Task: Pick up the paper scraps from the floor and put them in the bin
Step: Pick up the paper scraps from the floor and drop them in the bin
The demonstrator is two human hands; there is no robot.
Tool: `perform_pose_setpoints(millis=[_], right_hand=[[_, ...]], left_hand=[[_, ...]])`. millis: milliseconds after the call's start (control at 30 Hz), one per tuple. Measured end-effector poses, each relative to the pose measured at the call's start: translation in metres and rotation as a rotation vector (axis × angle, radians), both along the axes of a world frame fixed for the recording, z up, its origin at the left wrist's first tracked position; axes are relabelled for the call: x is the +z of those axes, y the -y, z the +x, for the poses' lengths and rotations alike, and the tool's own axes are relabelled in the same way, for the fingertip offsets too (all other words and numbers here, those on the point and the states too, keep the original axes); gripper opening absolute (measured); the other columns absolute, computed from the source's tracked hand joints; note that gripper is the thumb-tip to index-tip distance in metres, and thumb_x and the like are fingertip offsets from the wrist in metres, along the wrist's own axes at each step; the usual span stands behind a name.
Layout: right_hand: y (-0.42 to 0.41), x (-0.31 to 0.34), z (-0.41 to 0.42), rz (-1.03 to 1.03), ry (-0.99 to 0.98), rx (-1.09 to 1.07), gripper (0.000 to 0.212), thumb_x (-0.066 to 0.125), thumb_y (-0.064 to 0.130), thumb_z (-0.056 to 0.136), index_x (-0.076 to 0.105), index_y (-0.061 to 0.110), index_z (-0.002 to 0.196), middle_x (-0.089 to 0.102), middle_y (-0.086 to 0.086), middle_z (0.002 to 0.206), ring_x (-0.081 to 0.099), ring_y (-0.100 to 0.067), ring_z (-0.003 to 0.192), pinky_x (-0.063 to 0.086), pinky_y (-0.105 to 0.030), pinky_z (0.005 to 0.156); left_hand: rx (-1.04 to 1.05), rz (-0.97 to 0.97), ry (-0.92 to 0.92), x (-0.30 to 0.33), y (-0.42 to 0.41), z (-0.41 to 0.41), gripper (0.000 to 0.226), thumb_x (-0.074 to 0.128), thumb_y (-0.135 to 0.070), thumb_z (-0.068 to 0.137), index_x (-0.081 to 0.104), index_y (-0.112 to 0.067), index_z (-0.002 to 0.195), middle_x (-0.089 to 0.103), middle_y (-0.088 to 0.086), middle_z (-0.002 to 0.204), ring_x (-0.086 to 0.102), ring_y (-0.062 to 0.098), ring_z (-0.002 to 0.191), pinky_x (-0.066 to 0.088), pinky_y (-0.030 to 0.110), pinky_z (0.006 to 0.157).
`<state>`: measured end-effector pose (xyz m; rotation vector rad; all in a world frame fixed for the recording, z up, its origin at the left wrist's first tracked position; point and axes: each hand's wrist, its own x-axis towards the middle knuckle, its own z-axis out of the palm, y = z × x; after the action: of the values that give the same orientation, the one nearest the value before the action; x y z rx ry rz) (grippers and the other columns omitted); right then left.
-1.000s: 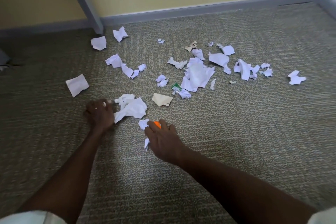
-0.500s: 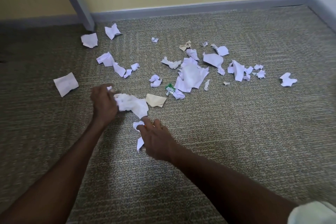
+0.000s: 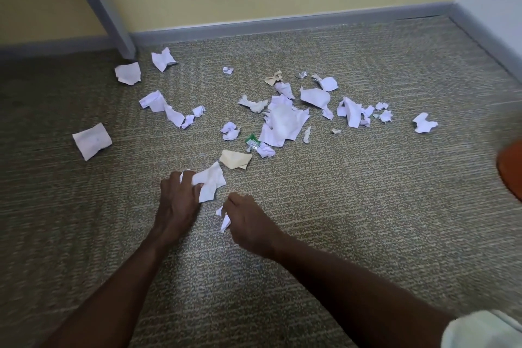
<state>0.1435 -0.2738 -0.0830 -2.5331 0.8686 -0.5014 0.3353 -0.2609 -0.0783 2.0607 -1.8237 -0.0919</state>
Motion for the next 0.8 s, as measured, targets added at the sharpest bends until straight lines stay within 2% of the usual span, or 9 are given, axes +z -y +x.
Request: perform_pose_setpoints(millis=[100,167,267,333,400,533,600,733,800], right_hand=[[0.004,-0.006,0.004,0.356,0.126,-0.328,0.025,0.046,0.024,0.083,0.066,0.011,0.088,0.061,-0.009,0.092,0.057,-0.027,0.085,0.048,-0.043,0.079],[0.008,0.010,0.004,0.589,0.298,-0.526,0.030,0.046,0.030,0.080,0.067,0.011,0.089,0.065,-0.006,0.093,0.060,-0.024,0.089,0.048,-0.036,0.079],[0.017,0.045,0.003,1.015,0.511,-0.710,0.022,0.056,0.014,0.085,0.064,0.017,0.105,0.064,0.003,0.089,0.057,-0.012,0.076,0.043,-0.023,0.060],[0.027,0.061,0.007,1.150,0.634,-0.720,0.028,0.056,0.010,0.086,0.064,0.019,0.111,0.067,0.001,0.090,0.059,-0.012,0.070,0.043,-0.021,0.050],[0.036,0.080,0.014,1.218,0.759,-0.687,0.028,0.057,0.008,0.086,0.066,0.014,0.112,0.070,-0.006,0.092,0.065,-0.018,0.073,0.049,-0.021,0.052],[0.053,0.131,0.022,1.315,0.878,-0.653,0.015,0.054,0.013,0.087,0.067,0.012,0.093,0.066,-0.005,0.068,0.061,-0.019,0.058,0.045,-0.022,0.053],[0.063,0.155,0.022,1.335,0.931,-0.648,0.017,0.052,0.011,0.086,0.068,0.010,0.092,0.063,-0.010,0.070,0.058,-0.019,0.053,0.045,-0.024,0.054],[0.082,0.203,0.011,1.246,1.013,-0.632,0.017,0.048,0.008,0.086,0.064,0.009,0.080,0.059,-0.013,0.067,0.053,-0.023,0.054,0.040,-0.027,0.054],[0.093,0.227,0.004,1.164,1.019,-0.637,0.016,0.047,0.009,0.088,0.061,0.011,0.082,0.056,-0.007,0.058,0.050,-0.020,0.049,0.036,-0.022,0.048]], left_hand=[[0.089,0.094,-0.282,0.008,0.001,0.002,0.042,0.035,-0.042,0.086,0.055,-0.007,0.100,0.057,0.014,0.093,0.054,0.033,0.085,0.039,0.039,0.070],[0.096,0.048,-0.416,0.016,-0.002,-0.006,0.051,0.033,-0.049,0.083,0.055,-0.006,0.101,0.059,0.008,0.090,0.054,0.028,0.081,0.035,0.033,0.063],[0.053,-0.035,-0.511,0.038,-0.008,-0.027,0.052,0.035,-0.051,0.084,0.056,-0.010,0.108,0.060,0.002,0.087,0.054,0.022,0.073,0.034,0.021,0.057],[-0.001,-0.038,-0.566,0.054,-0.006,-0.039,0.037,0.043,-0.041,0.093,0.056,-0.014,0.115,0.063,-0.002,0.090,0.057,0.017,0.074,0.038,0.016,0.060],[-0.030,-0.026,-0.624,0.071,0.000,-0.050,0.023,0.047,-0.026,0.099,0.055,-0.020,0.119,0.065,-0.006,0.093,0.059,0.009,0.078,0.042,0.017,0.067],[0.003,-0.050,-0.778,0.118,0.021,-0.065,0.024,0.045,-0.020,0.099,0.059,-0.031,0.115,0.069,-0.007,0.097,0.064,0.013,0.086,0.048,0.031,0.074],[0.012,-0.052,-0.864,0.144,0.034,-0.072,0.025,0.046,-0.019,0.095,0.061,-0.033,0.110,0.070,-0.006,0.094,0.065,0.017,0.086,0.049,0.034,0.074],[0.080,-0.068,-1.162,0.201,0.059,-0.102,0.018,0.044,-0.011,0.087,0.061,-0.017,0.088,0.062,0.005,0.073,0.056,0.020,0.063,0.043,0.032,0.057],[0.126,-0.099,-1.355,0.227,0.070,-0.119,0.019,0.043,-0.020,0.088,0.059,-0.013,0.080,0.059,0.002,0.061,0.052,0.016,0.054,0.038,0.029,0.054]])
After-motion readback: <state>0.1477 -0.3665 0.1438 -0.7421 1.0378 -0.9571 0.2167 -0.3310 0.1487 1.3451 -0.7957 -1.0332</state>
